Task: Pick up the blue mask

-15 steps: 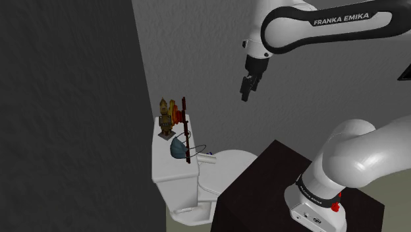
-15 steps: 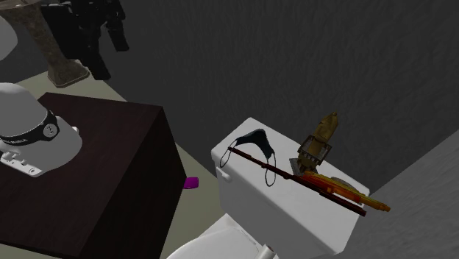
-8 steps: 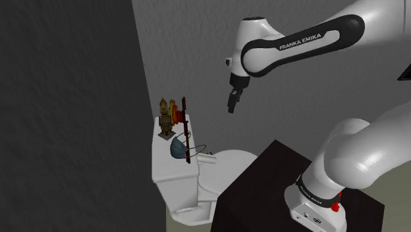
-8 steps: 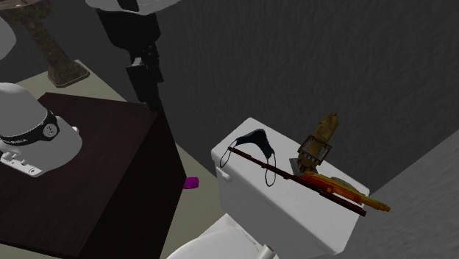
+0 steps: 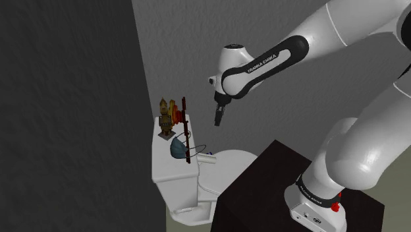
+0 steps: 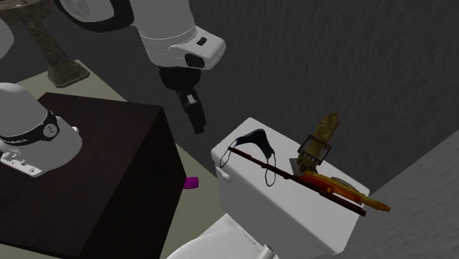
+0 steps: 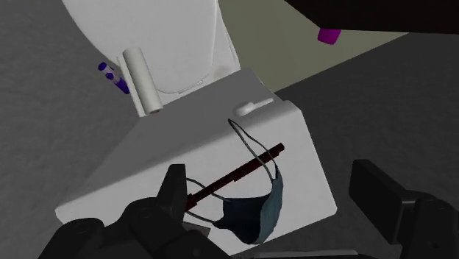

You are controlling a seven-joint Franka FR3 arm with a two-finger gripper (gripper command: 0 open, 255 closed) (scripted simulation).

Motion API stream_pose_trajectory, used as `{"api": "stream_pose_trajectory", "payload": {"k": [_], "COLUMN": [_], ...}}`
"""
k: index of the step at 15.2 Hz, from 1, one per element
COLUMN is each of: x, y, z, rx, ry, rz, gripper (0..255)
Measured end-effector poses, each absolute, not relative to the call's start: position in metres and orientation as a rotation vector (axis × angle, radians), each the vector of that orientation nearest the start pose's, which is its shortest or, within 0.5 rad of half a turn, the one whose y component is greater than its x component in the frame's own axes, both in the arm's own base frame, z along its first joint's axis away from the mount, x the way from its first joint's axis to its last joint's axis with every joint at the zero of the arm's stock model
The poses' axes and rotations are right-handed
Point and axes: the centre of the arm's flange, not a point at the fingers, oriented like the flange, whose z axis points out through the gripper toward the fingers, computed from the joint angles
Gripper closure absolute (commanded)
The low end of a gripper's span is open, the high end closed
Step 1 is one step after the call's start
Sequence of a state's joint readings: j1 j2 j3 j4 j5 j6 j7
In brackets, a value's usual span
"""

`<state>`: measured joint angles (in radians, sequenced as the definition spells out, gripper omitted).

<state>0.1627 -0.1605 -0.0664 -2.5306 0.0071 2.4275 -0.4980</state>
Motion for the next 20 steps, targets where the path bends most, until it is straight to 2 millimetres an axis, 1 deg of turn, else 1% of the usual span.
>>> {"api": "stream_pose_trajectory", "payload": {"k": [2,5,7,10,12,15,16,18,20], "x": [0.459,0.477,0.485,0.503,0.514,0.522,0.524,0.530,0.529], "y": [0.053,0.065,0.075,0.092,0.102,0.122,0.126,0.129,0.130], "z": [0.315,0.286,0.265,0.234,0.210,0.181,0.174,0.164,0.154], "rx": [-2.970,-2.921,-2.885,-2.829,-2.789,-2.726,-2.712,-2.700,-2.698], "ry": [-0.985,-1.093,-1.164,-1.269,-1.337,-1.438,-1.460,-1.476,-1.480], "rz": [-0.104,-0.122,-0.133,-0.150,-0.160,-0.175,-0.178,-0.182,-0.182], "gripper": [0,0,0,0,0,0,0,0,0]}}
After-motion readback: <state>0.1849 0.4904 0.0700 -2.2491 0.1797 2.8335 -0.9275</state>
